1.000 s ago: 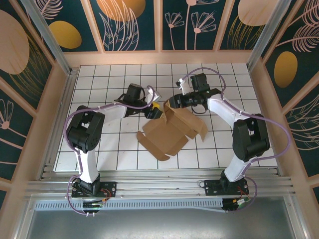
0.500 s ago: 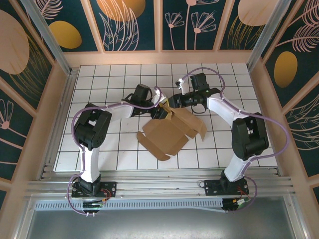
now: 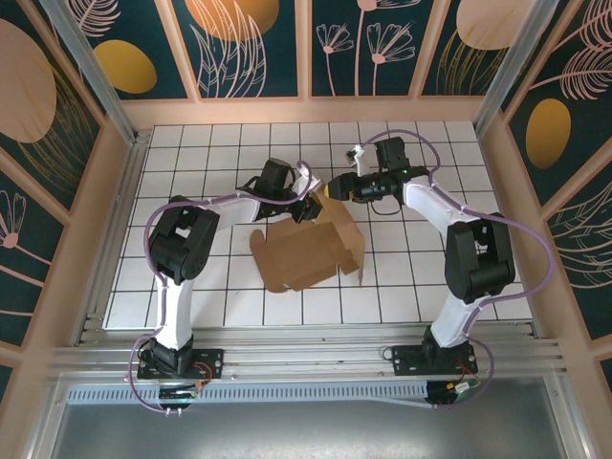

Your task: Fold the paper box

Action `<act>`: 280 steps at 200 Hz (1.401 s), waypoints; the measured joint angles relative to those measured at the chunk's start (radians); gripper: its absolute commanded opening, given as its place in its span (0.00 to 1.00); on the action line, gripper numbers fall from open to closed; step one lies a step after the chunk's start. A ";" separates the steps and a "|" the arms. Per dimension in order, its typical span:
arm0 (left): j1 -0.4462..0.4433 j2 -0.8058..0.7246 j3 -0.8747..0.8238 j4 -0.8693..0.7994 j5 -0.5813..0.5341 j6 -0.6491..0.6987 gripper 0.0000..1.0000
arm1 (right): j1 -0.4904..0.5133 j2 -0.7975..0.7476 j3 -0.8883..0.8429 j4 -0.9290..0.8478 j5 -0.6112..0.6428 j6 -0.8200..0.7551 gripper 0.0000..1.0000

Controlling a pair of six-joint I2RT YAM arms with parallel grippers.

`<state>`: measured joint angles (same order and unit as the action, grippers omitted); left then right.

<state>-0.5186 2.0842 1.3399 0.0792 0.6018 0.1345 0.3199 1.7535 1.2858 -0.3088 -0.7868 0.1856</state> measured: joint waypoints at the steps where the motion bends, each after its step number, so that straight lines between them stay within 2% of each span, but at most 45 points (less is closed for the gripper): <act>1: 0.000 0.000 0.000 0.000 -0.002 -0.001 0.15 | 0.000 0.000 0.000 0.000 0.000 0.002 0.54; 33: -0.011 0.003 0.013 -0.001 -0.062 -0.014 0.10 | -0.002 0.008 0.000 0.031 0.005 0.031 0.54; 53: -0.015 0.003 0.013 0.006 -0.076 -0.027 0.00 | -0.006 0.012 -0.004 0.053 0.012 0.042 0.53; 94: -0.031 0.004 0.012 0.024 -0.124 -0.055 0.00 | -0.009 0.012 -0.022 0.095 0.030 0.065 0.51; 115: -0.040 0.004 0.012 0.034 -0.163 -0.063 0.23 | -0.012 0.012 -0.027 0.106 0.037 0.065 0.51; 148: -0.047 0.011 0.013 0.058 -0.207 -0.093 0.27 | -0.011 0.012 -0.045 0.105 0.033 0.072 0.51; 171: -0.047 0.021 0.022 0.069 -0.206 -0.115 0.19 | -0.011 0.012 -0.045 0.108 0.034 0.083 0.51; 190: -0.047 0.025 0.024 0.079 -0.203 -0.135 0.00 | -0.014 0.012 -0.045 0.116 0.044 0.083 0.51; 245: -0.056 0.018 0.016 0.085 -0.272 -0.174 0.00 | -0.024 -0.039 -0.065 0.133 0.127 0.120 0.63; 266: -0.058 -0.028 -0.045 0.102 -0.357 -0.204 0.06 | -0.038 -0.143 -0.107 0.142 0.209 0.154 0.69; 280: -0.058 -0.071 -0.100 0.117 -0.425 -0.232 0.19 | -0.055 -0.224 -0.135 0.153 0.274 0.169 0.69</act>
<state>-0.5762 2.0136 1.2400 0.1959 0.1768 -0.0971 0.2649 1.5295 1.1507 -0.1558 -0.5129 0.3550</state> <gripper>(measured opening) 0.076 0.687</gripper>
